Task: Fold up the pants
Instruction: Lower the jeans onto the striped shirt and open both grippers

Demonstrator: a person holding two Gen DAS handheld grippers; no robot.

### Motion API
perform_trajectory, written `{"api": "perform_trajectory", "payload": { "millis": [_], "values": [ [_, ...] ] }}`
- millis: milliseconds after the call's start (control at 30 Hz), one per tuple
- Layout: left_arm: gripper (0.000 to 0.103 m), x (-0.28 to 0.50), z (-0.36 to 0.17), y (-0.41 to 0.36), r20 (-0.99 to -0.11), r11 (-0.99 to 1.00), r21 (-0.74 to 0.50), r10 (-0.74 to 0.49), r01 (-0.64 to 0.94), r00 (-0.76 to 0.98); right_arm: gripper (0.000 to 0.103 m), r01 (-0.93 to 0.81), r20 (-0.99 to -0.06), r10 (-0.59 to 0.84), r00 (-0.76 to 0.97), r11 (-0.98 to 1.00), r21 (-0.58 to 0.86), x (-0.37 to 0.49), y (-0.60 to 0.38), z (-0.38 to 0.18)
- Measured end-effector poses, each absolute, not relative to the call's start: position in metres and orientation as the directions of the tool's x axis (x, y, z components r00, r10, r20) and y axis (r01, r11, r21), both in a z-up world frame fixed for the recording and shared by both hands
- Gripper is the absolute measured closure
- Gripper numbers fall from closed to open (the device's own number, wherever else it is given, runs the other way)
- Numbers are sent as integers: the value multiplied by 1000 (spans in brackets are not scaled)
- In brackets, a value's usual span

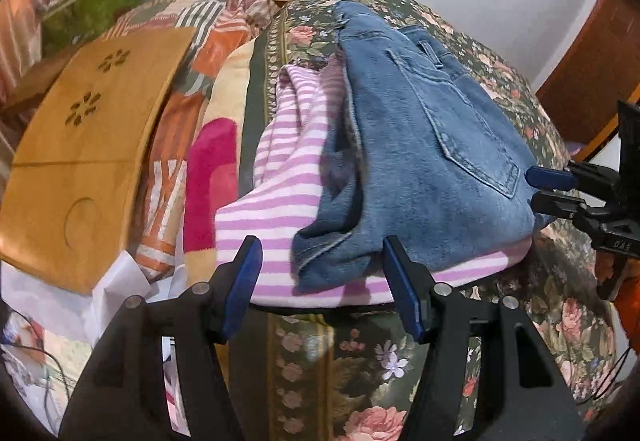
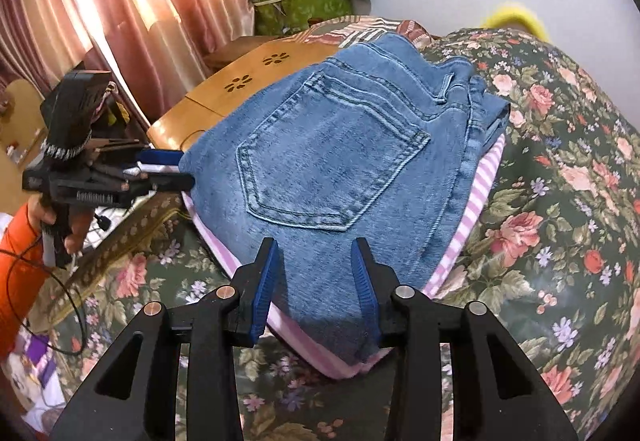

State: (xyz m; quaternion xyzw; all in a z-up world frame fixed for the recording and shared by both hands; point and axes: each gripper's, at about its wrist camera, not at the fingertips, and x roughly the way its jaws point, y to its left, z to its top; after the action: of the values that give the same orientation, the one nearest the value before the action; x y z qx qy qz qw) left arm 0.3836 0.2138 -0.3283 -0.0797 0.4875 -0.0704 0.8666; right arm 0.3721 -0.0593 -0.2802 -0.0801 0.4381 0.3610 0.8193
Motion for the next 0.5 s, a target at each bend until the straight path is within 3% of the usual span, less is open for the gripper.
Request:
{"api": "perform_trajectory", "payload": {
  "millis": [233,333,500],
  "values": [
    [41,378,-317,221,-824,995,-103,-86,1,560,71,-632,-789,481,382,759,156,373,-79,-289],
    [50,384,-316,237,-833,991,-116,-60,-68,550,71,-615,-802,447,396,778,130,373,-84,-294],
    [51,372,-302,237,-806,981,-190,-136,-34,576,71,-584,-803,451,389,795,163,375,-99,-293]
  ]
}}
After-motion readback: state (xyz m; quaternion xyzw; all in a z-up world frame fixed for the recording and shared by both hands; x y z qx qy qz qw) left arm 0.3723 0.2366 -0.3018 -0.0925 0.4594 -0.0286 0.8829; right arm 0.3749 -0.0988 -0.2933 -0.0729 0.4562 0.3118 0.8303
